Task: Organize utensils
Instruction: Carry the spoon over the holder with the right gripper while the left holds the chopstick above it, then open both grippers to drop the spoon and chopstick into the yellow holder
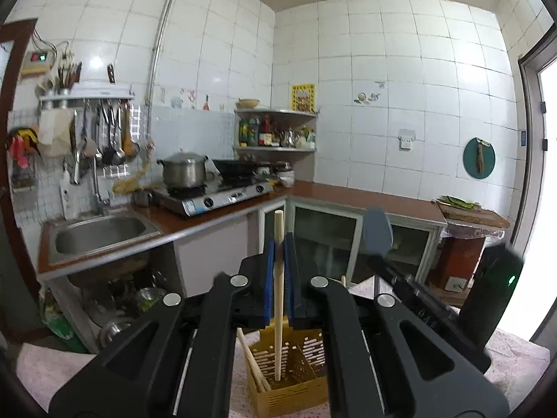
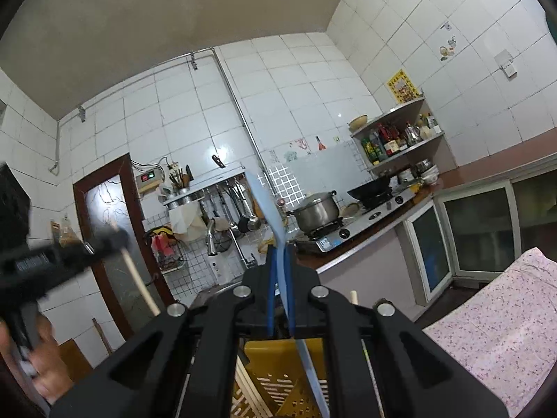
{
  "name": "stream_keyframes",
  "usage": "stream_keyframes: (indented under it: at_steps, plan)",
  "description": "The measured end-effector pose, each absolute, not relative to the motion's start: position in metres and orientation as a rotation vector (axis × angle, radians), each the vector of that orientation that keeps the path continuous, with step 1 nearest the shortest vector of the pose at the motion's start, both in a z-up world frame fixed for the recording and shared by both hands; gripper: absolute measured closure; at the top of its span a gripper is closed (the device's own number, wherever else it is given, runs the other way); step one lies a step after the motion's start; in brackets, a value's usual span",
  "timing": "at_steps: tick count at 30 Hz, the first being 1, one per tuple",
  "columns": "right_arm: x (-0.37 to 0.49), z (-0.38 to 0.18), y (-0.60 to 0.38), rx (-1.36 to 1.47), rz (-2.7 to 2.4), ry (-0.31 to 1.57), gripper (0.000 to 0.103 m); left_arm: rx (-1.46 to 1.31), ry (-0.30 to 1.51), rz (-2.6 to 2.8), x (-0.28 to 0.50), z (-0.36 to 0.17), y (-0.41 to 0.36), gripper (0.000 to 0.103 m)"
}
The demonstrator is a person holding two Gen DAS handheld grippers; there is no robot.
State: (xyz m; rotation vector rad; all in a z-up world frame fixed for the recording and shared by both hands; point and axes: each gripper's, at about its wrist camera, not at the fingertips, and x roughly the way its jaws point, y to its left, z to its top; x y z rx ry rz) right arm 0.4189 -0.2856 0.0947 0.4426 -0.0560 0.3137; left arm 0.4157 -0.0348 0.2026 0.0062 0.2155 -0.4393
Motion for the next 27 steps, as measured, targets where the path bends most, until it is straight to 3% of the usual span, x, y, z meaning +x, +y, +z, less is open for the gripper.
stream_keyframes:
  at_steps: [8,18,19,21,22,23,24,25,27]
  plan:
    - [0.435,0.074,-0.286,0.45,0.332,-0.039,0.098,0.01,0.283,-0.448,0.443,0.149,-0.039,0.099]
    - [0.435,0.045,-0.285,0.29,0.259,0.129,0.095,-0.052,0.389,-0.403,0.447,0.108,-0.022,0.098]
    - [0.432,0.045,-0.286,0.279,0.249,0.141,0.094,-0.055,0.396,-0.398,0.446,0.107,-0.022,0.096]
    - [0.427,0.047,-0.288,0.266,0.244,0.187,0.093,-0.061,0.412,-0.381,0.44,0.105,-0.018,0.073]
    - [0.423,0.048,-0.289,0.257,0.243,0.209,0.093,-0.061,0.409,-0.368,0.436,0.106,-0.017,0.054]
    - [0.418,0.051,-0.289,0.235,0.237,0.232,0.079,-0.064,0.398,-0.351,0.43,0.107,-0.013,0.044]
    - [0.413,0.053,-0.289,0.217,0.231,0.247,0.065,-0.067,0.392,-0.343,0.424,0.109,-0.011,0.043]
    - [0.407,0.056,-0.289,0.197,0.216,0.26,0.04,-0.075,0.396,-0.341,0.419,0.112,-0.008,0.04]
    - [0.39,0.064,-0.291,0.165,0.196,0.27,0.039,-0.089,0.434,-0.338,0.412,0.116,-0.003,0.031]
